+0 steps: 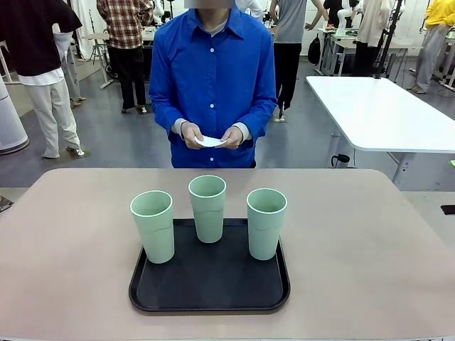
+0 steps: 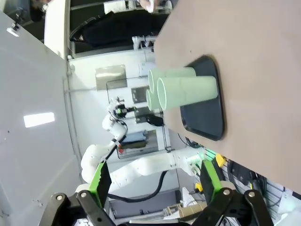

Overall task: Place coasters on the table and set cups on them.
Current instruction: Pick up one Reusable plastic cup and place it on a coaster set by the human.

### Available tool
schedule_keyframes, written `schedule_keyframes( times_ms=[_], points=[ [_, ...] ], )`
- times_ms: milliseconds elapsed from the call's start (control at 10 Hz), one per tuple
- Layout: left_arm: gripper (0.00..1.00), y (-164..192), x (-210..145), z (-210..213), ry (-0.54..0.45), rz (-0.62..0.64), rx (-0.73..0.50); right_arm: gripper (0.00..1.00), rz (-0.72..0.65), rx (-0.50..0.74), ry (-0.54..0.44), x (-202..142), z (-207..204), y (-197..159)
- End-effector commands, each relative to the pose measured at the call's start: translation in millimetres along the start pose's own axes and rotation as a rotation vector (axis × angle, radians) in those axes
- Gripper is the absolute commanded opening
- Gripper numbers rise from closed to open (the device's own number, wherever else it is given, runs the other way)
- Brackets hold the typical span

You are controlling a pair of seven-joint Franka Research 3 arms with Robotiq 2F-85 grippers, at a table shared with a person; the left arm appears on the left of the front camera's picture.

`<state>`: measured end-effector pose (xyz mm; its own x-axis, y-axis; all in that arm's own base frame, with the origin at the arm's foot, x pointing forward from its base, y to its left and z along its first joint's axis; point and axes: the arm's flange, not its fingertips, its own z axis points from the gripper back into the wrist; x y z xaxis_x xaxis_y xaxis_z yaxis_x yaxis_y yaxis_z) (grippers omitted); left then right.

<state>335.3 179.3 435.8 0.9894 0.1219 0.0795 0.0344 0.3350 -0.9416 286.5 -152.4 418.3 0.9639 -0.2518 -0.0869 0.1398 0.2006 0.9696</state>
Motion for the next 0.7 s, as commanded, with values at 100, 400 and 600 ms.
schedule_keyframes(
  times_ms=[100,400,600],
  points=[
    [1.0,6.3,-1.5,-0.3,0.01,0.014,-0.02,1.0,-0.005,0.027,-0.033,2.3,5.2,-1.8],
    [1.0,6.3,-1.5,-0.3,0.01,0.014,-0.02,1.0,-0.005,0.027,-0.033,2.3,5.2,-1.8],
    [1.0,6.3,-1.5,-0.3,0.01,0.014,-0.02,1.0,-0.005,0.027,-0.033,2.3,5.2,-1.8]
  ],
)
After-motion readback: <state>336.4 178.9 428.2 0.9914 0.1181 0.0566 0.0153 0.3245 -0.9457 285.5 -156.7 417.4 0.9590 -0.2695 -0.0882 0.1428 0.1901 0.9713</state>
